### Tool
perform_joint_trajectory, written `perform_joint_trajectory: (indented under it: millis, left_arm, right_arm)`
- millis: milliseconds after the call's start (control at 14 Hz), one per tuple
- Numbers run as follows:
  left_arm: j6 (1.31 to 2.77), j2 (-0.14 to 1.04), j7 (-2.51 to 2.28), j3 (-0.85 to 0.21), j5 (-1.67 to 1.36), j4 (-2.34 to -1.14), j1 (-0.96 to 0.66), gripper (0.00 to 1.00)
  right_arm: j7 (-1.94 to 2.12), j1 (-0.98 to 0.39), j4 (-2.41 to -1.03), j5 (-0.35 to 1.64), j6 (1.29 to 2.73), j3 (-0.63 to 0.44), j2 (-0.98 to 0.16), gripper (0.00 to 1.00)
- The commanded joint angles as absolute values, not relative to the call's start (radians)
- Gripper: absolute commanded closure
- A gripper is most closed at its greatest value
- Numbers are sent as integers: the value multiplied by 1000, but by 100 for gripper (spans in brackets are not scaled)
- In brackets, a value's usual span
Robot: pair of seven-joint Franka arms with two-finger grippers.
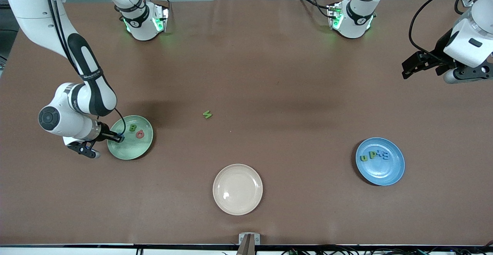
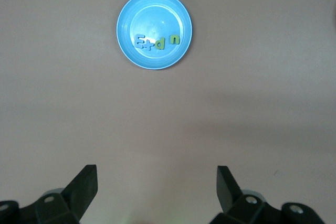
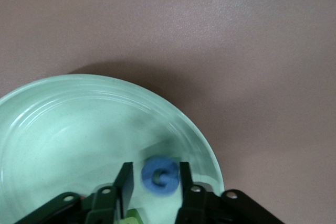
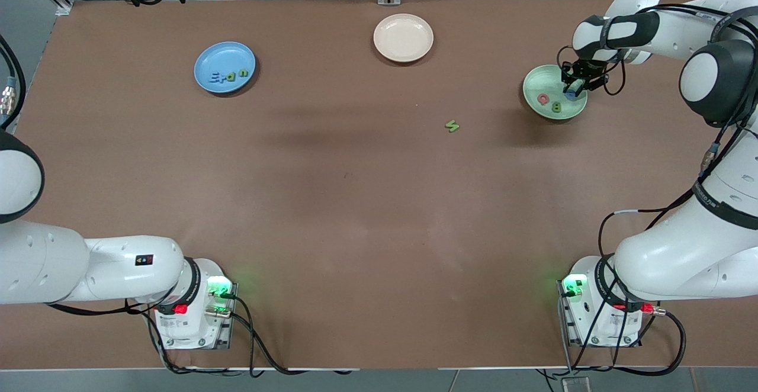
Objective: Sort upper and lower case letters into plates
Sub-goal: 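Move the right gripper back to the green N and grasp it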
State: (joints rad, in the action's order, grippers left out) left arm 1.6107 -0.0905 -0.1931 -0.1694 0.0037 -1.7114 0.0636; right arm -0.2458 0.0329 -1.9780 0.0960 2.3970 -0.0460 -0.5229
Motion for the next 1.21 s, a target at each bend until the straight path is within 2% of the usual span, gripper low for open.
perform_joint_trajectory:
  millis: [0,214,357,571,857,1071,1143]
  left_arm:
    - [1623,-109,-164,-169,-12,-1733,60,0]
    - [1579,-98,-160,-172,-11,-1704,58,0]
    - [1574,-84,-163,-172,-9,-1698,60,0]
    - [1582,-78,-161,-170,-11,-1698,63,0]
    - [1597,-78,-161,-170,-9,-1700,63,0]
    - [1605,-66,-167,-173,-9,-1695,55,0]
    - [1605,-66,-169,-175,-9,-1695,57,0]
  right_arm:
    - [-252,38,-1968,92,2352,-32,-499,0]
    - [-378,-12,-1901,98,2211,-26,-480,0]
    - [-531,-89,-1898,103,2201,-26,-456,0]
    - [-766,-230,-1905,103,2233,-26,-451,0]
    - [-1043,-411,-1941,103,2359,-28,-468,0]
    - [-1147,-489,-1940,101,2394,-28,-494,0]
    - [-1163,-505,-1940,103,2402,-28,-502,4]
